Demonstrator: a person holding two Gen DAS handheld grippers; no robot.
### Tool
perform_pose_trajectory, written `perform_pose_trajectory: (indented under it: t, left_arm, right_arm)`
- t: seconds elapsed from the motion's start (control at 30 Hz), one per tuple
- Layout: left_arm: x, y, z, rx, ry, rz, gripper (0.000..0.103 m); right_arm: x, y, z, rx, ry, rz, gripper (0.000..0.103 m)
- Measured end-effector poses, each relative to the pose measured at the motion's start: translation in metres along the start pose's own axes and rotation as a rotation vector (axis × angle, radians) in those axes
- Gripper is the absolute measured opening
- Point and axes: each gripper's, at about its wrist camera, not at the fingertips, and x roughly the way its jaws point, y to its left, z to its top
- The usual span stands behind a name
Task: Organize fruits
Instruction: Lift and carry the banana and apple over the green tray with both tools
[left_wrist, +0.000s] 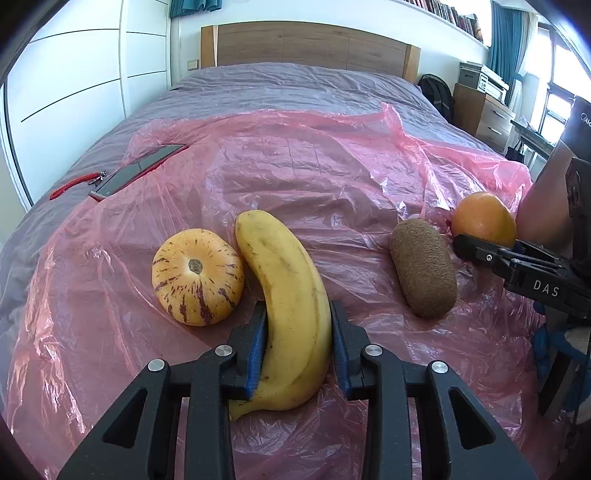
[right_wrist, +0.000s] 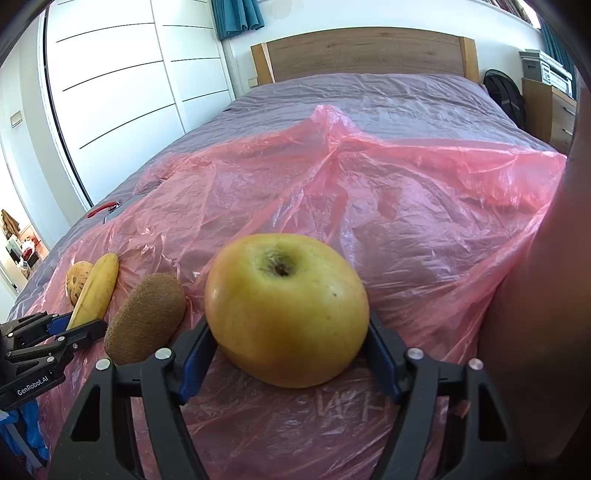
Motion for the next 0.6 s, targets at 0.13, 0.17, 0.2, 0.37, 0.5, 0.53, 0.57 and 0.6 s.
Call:
perform_pose_trajectory:
  t: [0.13, 0.17, 0.2, 0.37, 0.5, 0.53, 0.57, 0.6]
  left_arm:
    - [-0.009, -0.007, 0.002, 0.029, -0.032, 0.012, 0.028]
    - [-0.011, -0.009, 0.002, 0.036, -0.041, 0.017, 0.028]
    - [-0.014, -0.011, 0.003, 0.044, -0.053, 0.023, 0.028]
    - [-0.022, -0.011, 0.008, 0.043, -0.083, 0.028, 0.028]
    - [-0.034, -0.016, 0.012, 0.061, -0.116, 0.050, 0.028]
    - [-0.038, -0.018, 0.013, 0.068, -0.127, 0.055, 0.028]
    - [-0.041, -0.019, 0.015, 0.068, -0.136, 0.057, 0.028]
    - [-0.044, -0.019, 0.017, 0.068, -0.143, 0.058, 0.028]
  right_arm:
    - [-0.004, 0.002, 0.001, -0.006, -0.018, 0.004, 0.103]
    - [-0.006, 0.002, 0.002, -0.004, -0.024, 0.005, 0.103]
    - [-0.008, 0.002, 0.002, -0.003, -0.028, 0.004, 0.103]
    - [-0.015, 0.010, 0.005, -0.038, -0.046, -0.005, 0.103]
    - [-0.019, 0.019, 0.008, -0.072, -0.041, -0.010, 0.103]
    - [-0.021, 0.021, 0.009, -0.078, -0.039, -0.011, 0.103]
    - [-0.023, 0.022, 0.009, -0.085, -0.037, -0.012, 0.103]
    - [-0.025, 0.023, 0.010, -0.088, -0.036, -0.013, 0.103]
